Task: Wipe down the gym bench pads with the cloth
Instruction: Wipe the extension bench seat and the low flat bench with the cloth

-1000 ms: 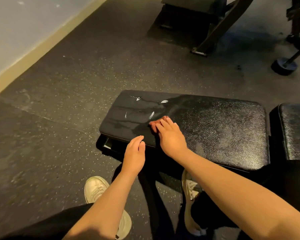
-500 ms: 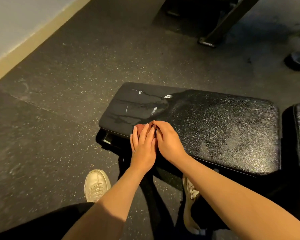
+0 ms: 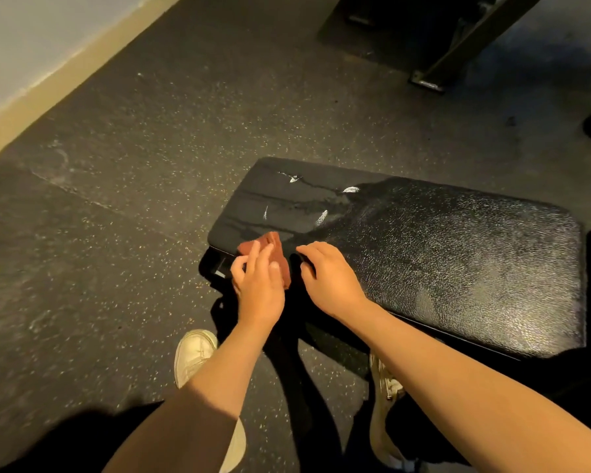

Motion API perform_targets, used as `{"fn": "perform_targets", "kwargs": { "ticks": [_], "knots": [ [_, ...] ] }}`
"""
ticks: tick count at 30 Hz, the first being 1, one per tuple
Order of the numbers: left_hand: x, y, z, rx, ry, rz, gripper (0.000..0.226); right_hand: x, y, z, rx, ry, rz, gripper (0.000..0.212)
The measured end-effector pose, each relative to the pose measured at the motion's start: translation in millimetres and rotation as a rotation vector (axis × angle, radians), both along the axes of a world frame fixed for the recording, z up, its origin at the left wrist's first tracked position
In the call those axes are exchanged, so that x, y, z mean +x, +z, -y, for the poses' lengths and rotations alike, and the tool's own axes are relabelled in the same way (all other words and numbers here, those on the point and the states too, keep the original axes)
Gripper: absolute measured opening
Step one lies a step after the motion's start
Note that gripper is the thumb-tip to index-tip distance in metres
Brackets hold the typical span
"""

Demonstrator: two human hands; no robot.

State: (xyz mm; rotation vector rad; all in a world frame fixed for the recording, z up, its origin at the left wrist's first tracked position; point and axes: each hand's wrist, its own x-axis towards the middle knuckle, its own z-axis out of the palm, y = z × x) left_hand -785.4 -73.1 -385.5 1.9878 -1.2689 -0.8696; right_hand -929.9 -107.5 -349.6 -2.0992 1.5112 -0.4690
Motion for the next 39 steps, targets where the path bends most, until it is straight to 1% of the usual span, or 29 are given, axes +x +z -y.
{"fn": "perform_targets", "kwargs": {
  "ticks": [1, 3, 4, 5, 8, 12, 15, 17, 19, 20, 21, 24, 25, 31, 35, 39],
  "knots": [
    [-7.0, -0.8, -5.9, -0.017, -0.041, -0.019, 0.04, 3.1, -0.1, 1.8, 0.015, -0.031, 0.011, 0.034],
    [-12.5, -5.4, -16.6, -0.065, -0.125, 0.078, 0.044, 8.3, -2.3, 4.4, 0.034, -0.069, 0.024, 0.032],
    [-9.1, -9.5, -17.3, -0.071, -0.144, 0.126, 0.044, 11.0, -3.2, 4.7, 0.036, -0.064, 0.022, 0.032],
    [-3.1, -12.2, -14.4, -0.055, -0.136, 0.134, 0.042, 13.9, -3.9, 4.4, 0.036, -0.045, 0.017, 0.033],
    [18.6, -21.3, -2.7, 0.0, -0.051, 0.081, 0.038, 24.0, -6.5, 2.8, 0.031, 0.03, 0.015, 0.032],
    [47.7, -30.0, 16.9, -0.024, 0.153, -0.06, 0.037, 41.0, -9.6, 4.8, 0.046, 0.074, 0.019, 0.033],
    [42.6, -32.0, 19.2, -0.032, 0.215, -0.081, 0.039, 50.6, -10.8, 10.1, 0.048, 0.085, 0.014, 0.033],
    [27.1, -29.8, 10.3, -0.099, 0.179, -0.066, 0.042, 57.0, -11.1, 14.1, 0.054, 0.075, 0.022, 0.033],
    [22.1, -30.0, 0.9, -0.217, 0.064, 0.028, 0.053, 64.7, -11.6, 19.2, 0.055, 0.07, 0.03, 0.032],
    [24.6, -33.2, -0.2, -0.255, 0.014, 0.072, 0.057, 68.4, -12.2, 20.8, 0.057, 0.073, 0.032, 0.032],
    [29.6, -36.0, 1.9, -0.263, -0.001, 0.074, 0.056, 72.1, -13.0, 21.2, 0.056, 0.08, 0.032, 0.032],
    [40.6, -36.0, 11.4, -0.146, 0.109, -0.12, 0.043, 78.3, -16.2, 18.4, 0.009, 0.1, 0.011, 0.033],
    [43.5, -35.6, 15.3, -0.101, 0.148, -0.143, 0.042, 78.3, -18.4, 17.8, -0.013, 0.103, -0.003, 0.034],
    [55.3, -26.1, 38.2, -0.029, 0.306, -0.201, 0.041, 71.1, -27.1, 19.5, -0.044, 0.145, -0.022, 0.039],
    [32.1, -17.2, 17.4, -0.067, 0.257, -0.188, 0.042, 70.9, -23.2, 17.2, -0.019, 0.069, 0.041, 0.036],
    [45.4, -24.8, 17.5, -0.069, 0.225, -0.179, 0.042, 68.0, -29.9, 17.9, -0.028, 0.123, 0.013, 0.035]
  ]
}}
